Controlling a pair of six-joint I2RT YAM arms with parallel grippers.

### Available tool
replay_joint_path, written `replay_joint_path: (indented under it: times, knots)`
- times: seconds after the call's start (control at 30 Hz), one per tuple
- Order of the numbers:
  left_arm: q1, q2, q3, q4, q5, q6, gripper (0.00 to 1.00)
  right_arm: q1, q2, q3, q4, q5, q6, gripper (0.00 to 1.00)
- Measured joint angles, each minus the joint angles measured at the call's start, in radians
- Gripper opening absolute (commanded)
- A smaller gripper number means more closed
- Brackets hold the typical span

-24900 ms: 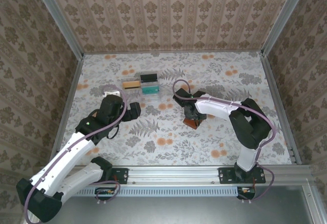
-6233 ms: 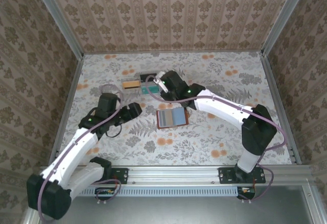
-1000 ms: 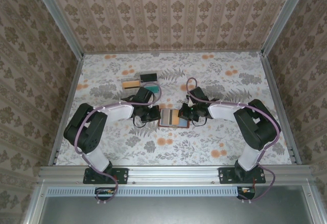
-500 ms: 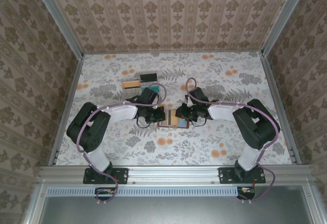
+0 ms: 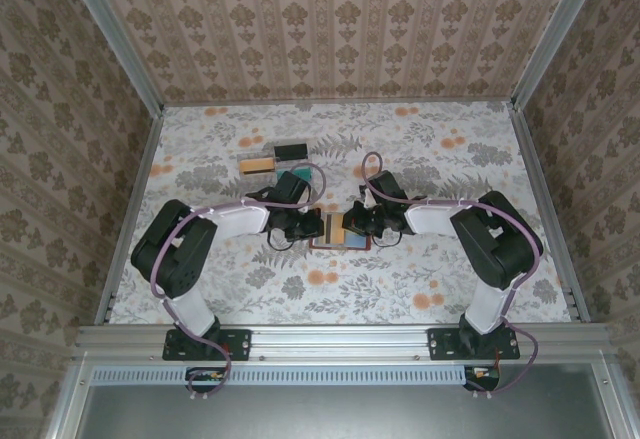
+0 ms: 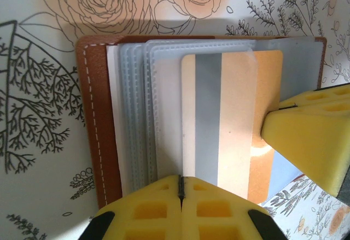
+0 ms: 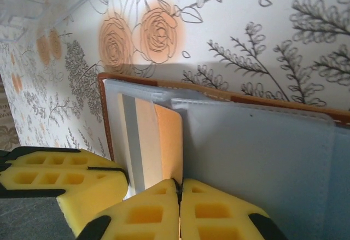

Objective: Take the credit cards out of the card holder

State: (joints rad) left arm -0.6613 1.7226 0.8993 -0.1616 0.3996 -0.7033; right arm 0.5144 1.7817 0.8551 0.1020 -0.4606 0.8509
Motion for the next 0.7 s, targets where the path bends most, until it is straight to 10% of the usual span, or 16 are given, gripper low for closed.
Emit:
replay_joint_path:
  times: [0.7]
  knots:
    - [0.008,-0.022,0.0,-0.022,0.0,0.0,0.09,-0.151,-0.227,-0.124,-0.084,-0.027,-0.109,0.0]
